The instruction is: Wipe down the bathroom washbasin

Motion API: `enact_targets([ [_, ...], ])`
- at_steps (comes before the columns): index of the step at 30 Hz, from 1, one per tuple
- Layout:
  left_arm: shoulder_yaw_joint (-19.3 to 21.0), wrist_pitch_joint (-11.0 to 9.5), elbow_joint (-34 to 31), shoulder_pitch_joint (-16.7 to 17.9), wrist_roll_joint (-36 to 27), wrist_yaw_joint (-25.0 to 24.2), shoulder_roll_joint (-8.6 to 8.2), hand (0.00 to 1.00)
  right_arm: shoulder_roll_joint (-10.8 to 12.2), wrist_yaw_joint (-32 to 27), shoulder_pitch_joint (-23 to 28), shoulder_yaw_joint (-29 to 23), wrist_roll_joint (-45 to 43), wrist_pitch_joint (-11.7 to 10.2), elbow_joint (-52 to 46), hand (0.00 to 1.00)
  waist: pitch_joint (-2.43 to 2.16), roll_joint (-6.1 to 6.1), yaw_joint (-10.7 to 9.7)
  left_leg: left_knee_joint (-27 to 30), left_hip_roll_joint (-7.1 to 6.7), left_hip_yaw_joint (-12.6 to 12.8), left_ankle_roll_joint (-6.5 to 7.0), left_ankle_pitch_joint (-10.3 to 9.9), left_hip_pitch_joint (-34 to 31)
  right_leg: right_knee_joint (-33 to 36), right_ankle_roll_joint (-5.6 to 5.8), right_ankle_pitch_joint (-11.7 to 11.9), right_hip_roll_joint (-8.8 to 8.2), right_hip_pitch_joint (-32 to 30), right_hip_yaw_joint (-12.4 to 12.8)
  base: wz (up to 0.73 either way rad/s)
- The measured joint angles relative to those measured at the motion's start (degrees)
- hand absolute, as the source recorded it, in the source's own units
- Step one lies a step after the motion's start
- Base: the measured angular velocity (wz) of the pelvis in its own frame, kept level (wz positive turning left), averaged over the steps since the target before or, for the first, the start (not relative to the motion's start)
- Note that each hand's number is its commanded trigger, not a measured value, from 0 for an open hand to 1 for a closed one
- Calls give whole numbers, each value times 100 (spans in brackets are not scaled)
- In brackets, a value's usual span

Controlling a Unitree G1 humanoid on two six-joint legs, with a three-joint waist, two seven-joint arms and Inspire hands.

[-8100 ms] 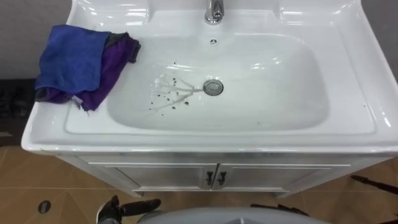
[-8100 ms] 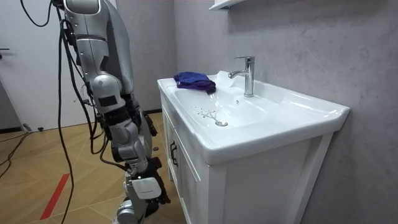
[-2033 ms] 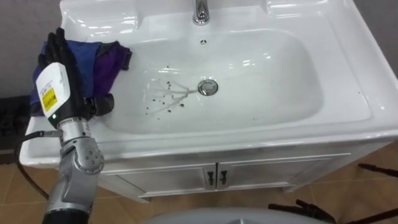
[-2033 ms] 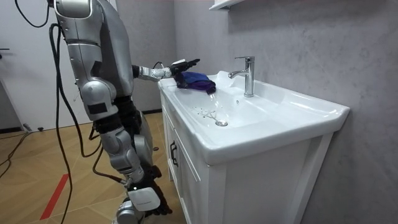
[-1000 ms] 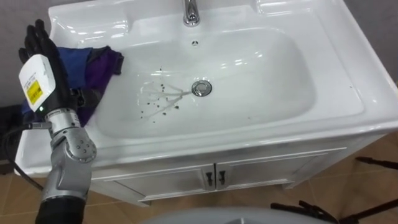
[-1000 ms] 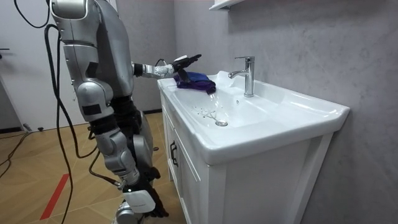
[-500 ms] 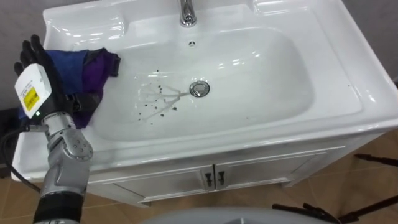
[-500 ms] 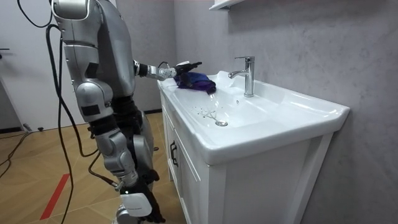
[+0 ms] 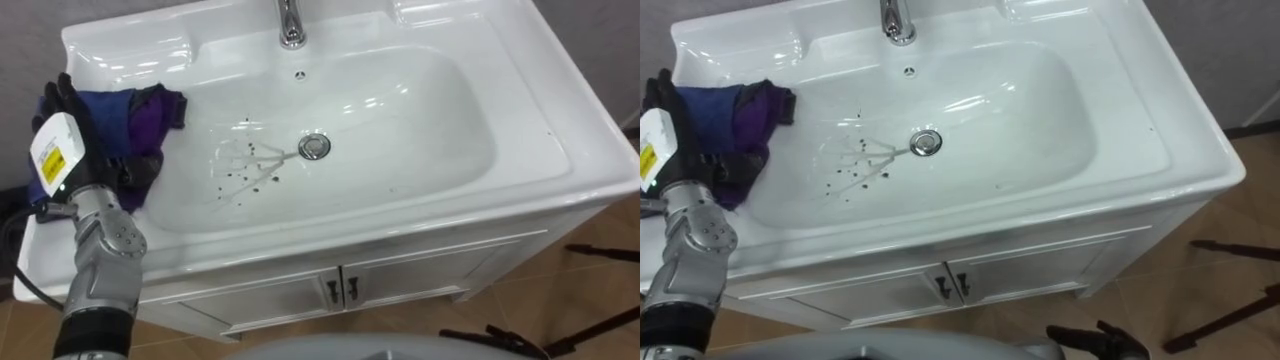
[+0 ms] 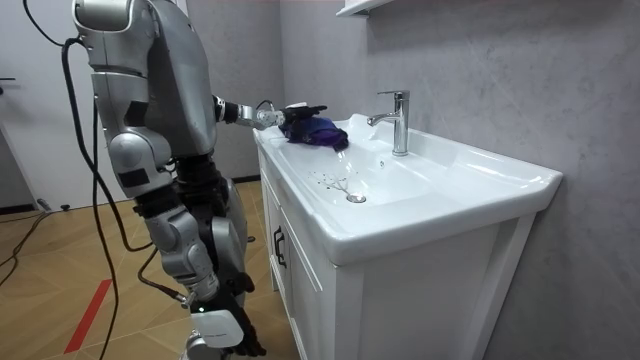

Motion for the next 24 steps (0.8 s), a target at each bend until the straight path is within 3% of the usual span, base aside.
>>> enact_targets([
  [6, -11, -35, 564, -244, 1, -132, -14, 0, -5, -1, 15, 43, 2, 13, -106, 0, -2, -6, 8, -17, 35, 28, -31, 19, 46, 2, -12, 7, 38, 10, 35, -3],
  [12, 6, -2, 761, -252, 13, -249, -13, 0, -11, -10, 45, 29, -31, 21, -127, 0, -23, 26, 22, -22, 94, 157, -61, 1, 89, 5, -57, 36, 91, 5, 157, -12],
  [13, 6, 7, 775, -252, 11, -286, -13, 55, -14, -9, 48, 28, -48, 26, -129, 0, -25, 30, 21, -20, 104, 159, -68, 4, 89, 4, -59, 37, 101, 1, 157, -4],
  [14, 6, 12, 783, -252, 9, -319, -13, 100, -17, -9, 52, 25, -65, 27, -134, 0, -28, 34, 21, -19, 108, 159, -71, 6, 90, 3, -60, 38, 105, -2, 157, 0],
  [18, 5, 7, 909, -265, 8, -393, -13, 100, -47, -21, 57, -32, -161, 57, -146, 0, -66, 94, 21, -38, 109, 162, -79, 10, 134, 0, -60, 38, 111, 1, 165, -1],
  [24, 129, -1, 1053, -403, 11, -345, 87, 100, -75, -12, 45, -84, -181, 230, -163, 0, -71, 102, 36, -103, 103, 184, -98, 30, 191, 2, -68, 32, 117, 42, 149, -2],
])
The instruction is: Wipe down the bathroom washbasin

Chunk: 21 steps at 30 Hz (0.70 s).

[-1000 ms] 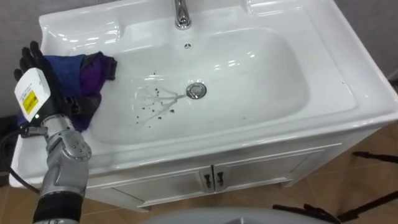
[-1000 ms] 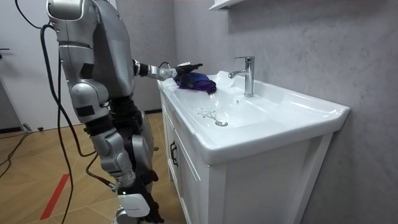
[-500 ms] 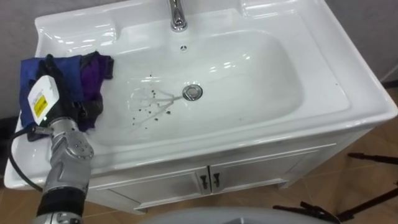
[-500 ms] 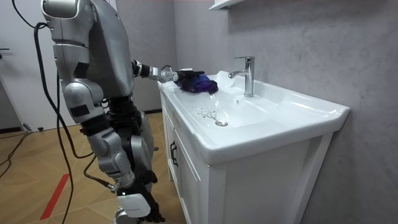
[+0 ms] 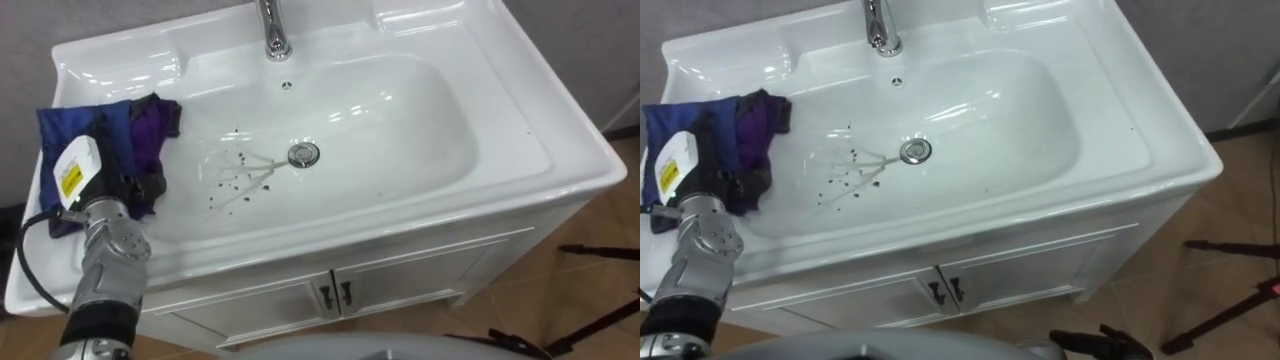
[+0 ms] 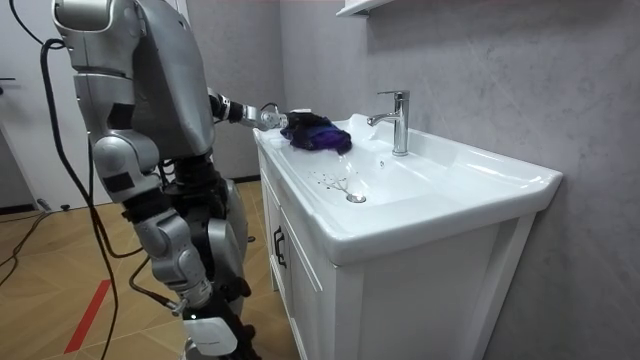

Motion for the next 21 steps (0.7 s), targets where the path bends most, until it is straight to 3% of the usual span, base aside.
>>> enact_targets([
  [10, 210, 173, 245, -302, -4, -58, 198, 100, -39, -36, -60, 7, -46, 178, 0, 0, 7, 13, -5, -40, -8, 0, -2, -3, 66, 0, -6, -4, 1, 33, -14, 0],
  [21, 214, 220, 310, -326, -153, -110, 217, 100, -65, -134, -63, 19, -45, 239, 0, 0, 9, 60, -8, -93, -16, -1, -6, -6, 108, -2, -5, -5, 3, 58, -43, 0],
])
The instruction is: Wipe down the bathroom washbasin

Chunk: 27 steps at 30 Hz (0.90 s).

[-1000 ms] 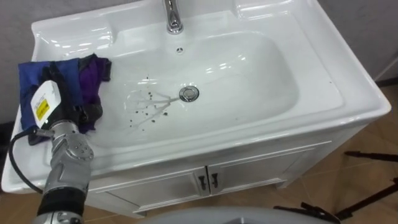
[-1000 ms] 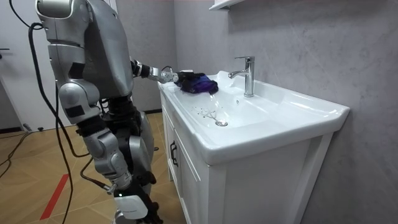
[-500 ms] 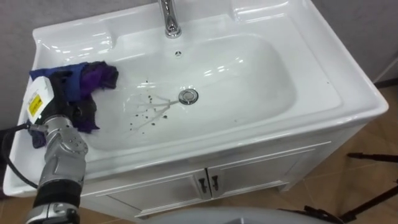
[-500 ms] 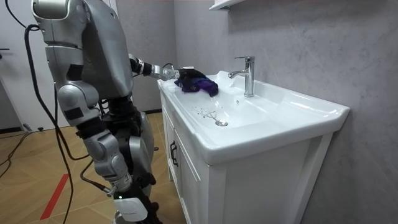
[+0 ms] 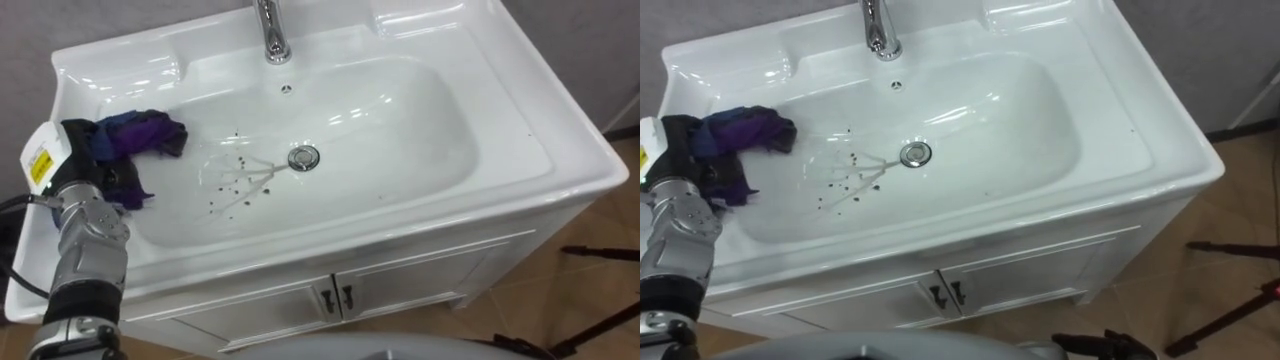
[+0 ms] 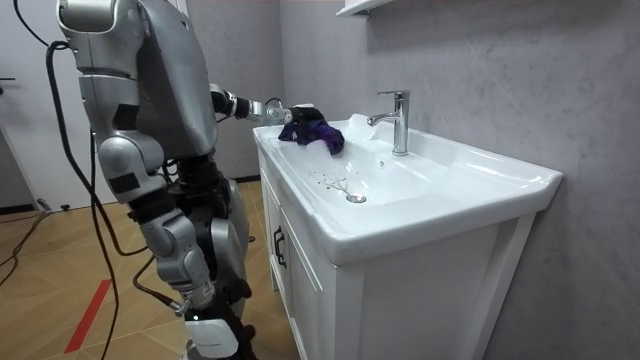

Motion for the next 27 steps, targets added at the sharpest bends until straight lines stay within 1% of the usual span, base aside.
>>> enact_targets([
  [4, -4, 1, 7, -11, -209, 10, 1, 100, -1, -62, -2, 59, 37, -21, 0, 0, 4, 11, -5, -2, 0, -5, 0, -1, -2, 0, 0, 0, 0, 3, 1, 0],
  [8, 2, 10, -83, -40, -227, 13, -9, 100, -1, -84, 1, 109, 72, -72, -5, 0, 5, 14, -4, -2, 1, -8, 0, -1, -14, 0, 0, 0, 0, -4, 24, 0],
  [11, 0, 97, -327, 29, -278, 6, -44, 100, 9, -104, -14, 127, 84, -106, 7, 0, 12, 4, 3, -2, 0, -10, 0, -1, -39, -1, 0, 0, 0, -4, 26, 0],
  [12, -4, 170, -483, 73, -315, 5, -52, 100, 12, -116, -12, 174, 106, -148, 12, 0, 25, -7, 2, -1, 0, -12, 0, 0, -42, -3, 0, 0, 0, -2, 26, 0],
  [15, -15, 184, -687, 120, -315, 27, -73, 100, 11, -113, -19, 323, 118, -265, 12, 0, 64, -36, 1, -1, -1, -31, 1, 0, -69, -4, 0, 0, 0, -15, 25, 4],
  [16, -15, 191, -840, 152, -302, 33, -92, 100, 24, -107, -31, 342, 111, -293, 11, 0, 57, -28, -2, 11, -3, -71, 1, 0, -112, -9, 0, 0, 0, -23, -13, 13],
  [17, -20, 190, -923, 156, -302, 36, -108, 100, 37, -106, -33, 343, 113, -320, 17, 0, 70, -42, -10, 18, -4, -100, 2, 1, -128, -11, 0, 0, -2, -21, -49, 19],
  [18, -27, 188, -1072, 171, -299, 77, -163, 100, 67, -103, -34, 342, 110, -378, 23, 0, 103, -85, -11, 38, -3, -147, 2, 2, -143, -13, 0, 0, -1, -19, -82, 25],
  [19, -44, 191, -1200, 185, -298, 143, -225, 100, 91, -101, -33, 349, 97, -430, 22, 0, 108, -105, -10, 67, -2, -210, 2, 2, -180, -12, 0, 0, -1, -32, -137, 22],
  [22, -164, 189, -1640, 221, -303, 242, -258, 100, 142, -117, -46, 387, 99, -538, 20, 0, 90, -144, -7, 127, 1, -252, 3, 2, -292, -7, -1, 1, -6, -94, -195, 12],
  [27, -363, 110, -2245, 228, -349, 285, -260, 100, 152, -117, -56, 444, 133, -660, 54, 0, 91, -147, -19, 159, 0, -331, 4, 2, -295, -16, -1, 1, -9, -91, -192, 3],
])
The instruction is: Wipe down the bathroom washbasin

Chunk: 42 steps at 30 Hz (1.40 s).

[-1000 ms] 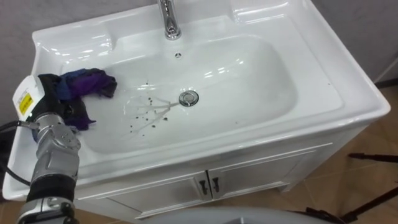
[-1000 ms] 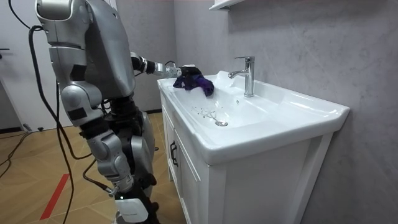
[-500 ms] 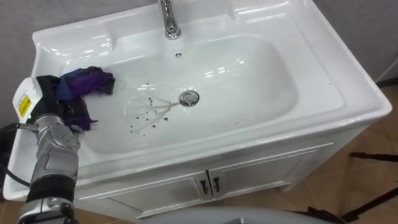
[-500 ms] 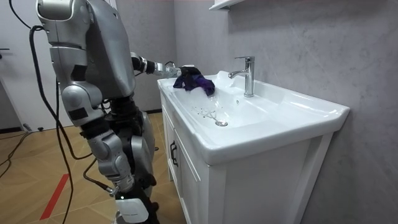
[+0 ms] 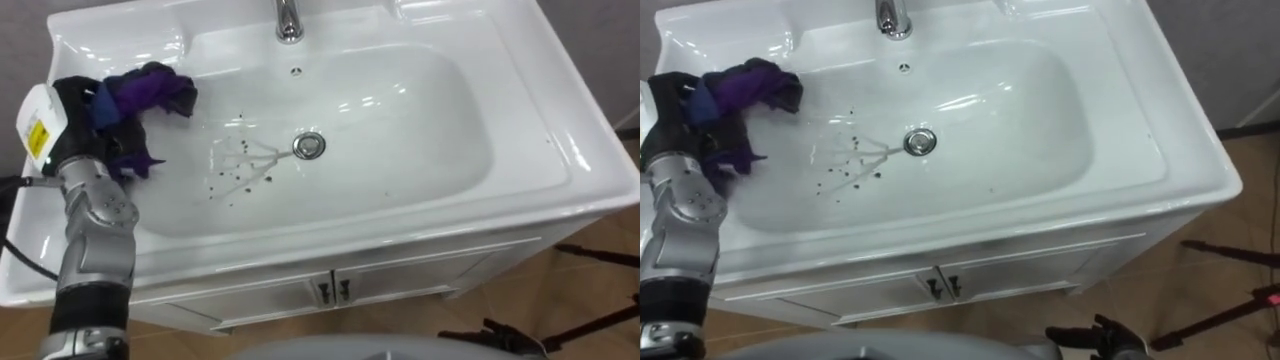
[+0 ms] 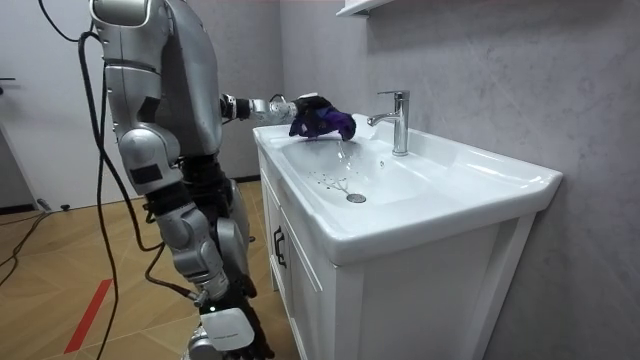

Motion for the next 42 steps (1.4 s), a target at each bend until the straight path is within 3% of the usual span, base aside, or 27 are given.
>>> enact_targets([
  [10, -93, -59, -935, 0, 72, 115, -88, 100, 3, -7, 9, 1, 26, -50, 79, 0, 26, 33, 5, -4, -1, -57, -1, -1, -30, -15, 0, 0, 10, 0, 16, 0],
  [17, -111, -60, -954, 35, 158, 117, -151, 100, 20, -6, 13, 3, 123, -49, 103, 0, 29, 20, 11, 5, 2, -32, -1, 0, -15, 3, 0, 0, 15, -2, 88, -2],
  [21, -300, -60, -708, 78, 173, 97, -152, 100, 19, -3, 2, 96, 124, -48, 98, 0, 31, -22, 11, 8, 0, -27, 0, 0, -12, 7, 0, 0, 14, -2, 116, 0],
  [28, -691, -56, -279, 538, 736, -166, -157, 100, 25, 61, 10, 115, 79, -46, 60, 0, 27, -63, -4, 7, -4, -55, 0, -1, -16, 7, 0, 0, 21, -10, 227, -1],
  [34, -712, -55, 281, 548, 787, -324, -159, 100, 24, 85, 16, 117, 87, -49, 60, 0, 25, -58, 2, 7, -2, -58, 0, -1, -15, 6, 0, 0, 25, -13, 243, 0],
  [42, -726, -47, 506, 547, 785, -466, -161, 100, -4, 139, 18, 116, 70, -43, 55, 0, -3, -8, -16, 12, -2, -51, 0, -1, -3, 6, 0, 0, 26, -7, 232, 0],
])
